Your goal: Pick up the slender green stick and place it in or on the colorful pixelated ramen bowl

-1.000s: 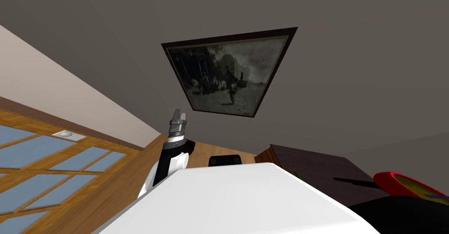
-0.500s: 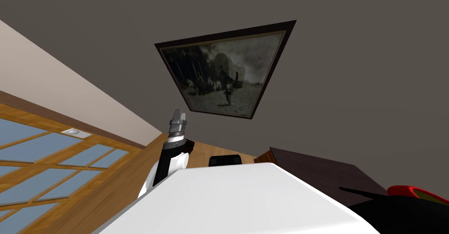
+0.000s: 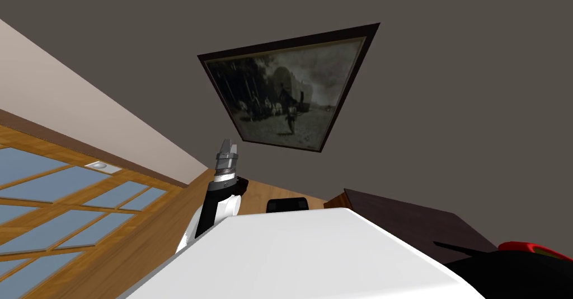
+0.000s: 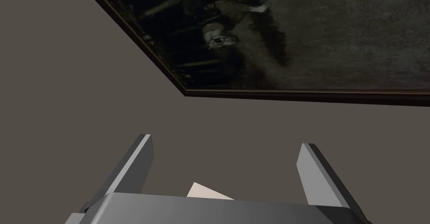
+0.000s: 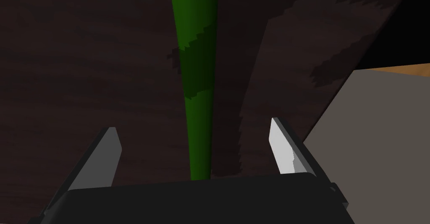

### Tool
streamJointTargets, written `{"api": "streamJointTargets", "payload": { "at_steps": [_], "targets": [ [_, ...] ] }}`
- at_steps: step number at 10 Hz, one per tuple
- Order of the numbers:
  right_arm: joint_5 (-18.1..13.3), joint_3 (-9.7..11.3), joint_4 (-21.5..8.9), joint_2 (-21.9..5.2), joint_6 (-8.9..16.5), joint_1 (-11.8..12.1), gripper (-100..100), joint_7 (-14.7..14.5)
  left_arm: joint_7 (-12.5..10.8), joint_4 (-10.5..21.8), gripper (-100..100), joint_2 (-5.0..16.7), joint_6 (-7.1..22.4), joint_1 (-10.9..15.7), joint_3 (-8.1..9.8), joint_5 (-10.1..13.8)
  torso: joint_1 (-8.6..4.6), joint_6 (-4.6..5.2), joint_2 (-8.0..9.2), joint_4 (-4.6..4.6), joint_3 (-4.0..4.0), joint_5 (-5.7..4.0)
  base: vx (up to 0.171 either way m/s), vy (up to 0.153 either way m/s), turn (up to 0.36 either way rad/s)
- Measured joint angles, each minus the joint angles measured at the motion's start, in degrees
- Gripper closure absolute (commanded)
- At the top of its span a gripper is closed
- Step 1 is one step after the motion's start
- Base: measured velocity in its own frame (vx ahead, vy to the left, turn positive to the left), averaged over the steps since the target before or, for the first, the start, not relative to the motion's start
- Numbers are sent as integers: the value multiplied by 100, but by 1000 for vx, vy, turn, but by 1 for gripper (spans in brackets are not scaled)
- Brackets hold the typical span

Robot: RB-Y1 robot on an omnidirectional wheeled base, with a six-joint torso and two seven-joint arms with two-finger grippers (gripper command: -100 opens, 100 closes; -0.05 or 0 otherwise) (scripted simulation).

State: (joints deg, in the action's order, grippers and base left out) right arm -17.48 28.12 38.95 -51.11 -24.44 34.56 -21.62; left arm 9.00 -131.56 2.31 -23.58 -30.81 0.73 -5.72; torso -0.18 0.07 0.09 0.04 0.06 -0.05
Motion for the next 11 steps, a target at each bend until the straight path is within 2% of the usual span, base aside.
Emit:
{"api": "streamJointTargets", "payload": {
  "at_steps": [1,2,6,7,8,10,11],
  "targets": [
    [-28,17,-13,112,105,-66,-100,-6,0,0,0,0,0,0,0,0,-6,0,1,0,0,-1,-11,-34,17],
    [-32,19,-12,122,130,-74,100,-5,0,0,0,0,0,0,0,0,6,2,-3,-1,-2,1,-2,-7,-1],
    [-32,19,-13,121,128,-72,100,-5,0,0,0,0,0,-1,0,0,15,1,-8,-2,-4,2,0,0,0],
    [-32,19,-13,121,128,-72,0,-5,0,0,0,0,0,-1,0,0,16,2,-8,-2,-4,3,0,0,0],
    [-32,19,-13,121,128,-72,100,-5,0,0,0,0,0,-1,0,0,16,2,-8,-2,-4,3,28,38,-94],
    [34,-12,239,-171,48,158,100,39,0,0,0,-1,0,-1,-1,0,47,7,-19,-6,-12,11,36,73,-76],
    [46,-11,191,-221,-30,162,100,48,0,0,0,-1,0,-1,-1,0,46,3,-19,-5,-11,10,8,25,-6]
  ]
}}
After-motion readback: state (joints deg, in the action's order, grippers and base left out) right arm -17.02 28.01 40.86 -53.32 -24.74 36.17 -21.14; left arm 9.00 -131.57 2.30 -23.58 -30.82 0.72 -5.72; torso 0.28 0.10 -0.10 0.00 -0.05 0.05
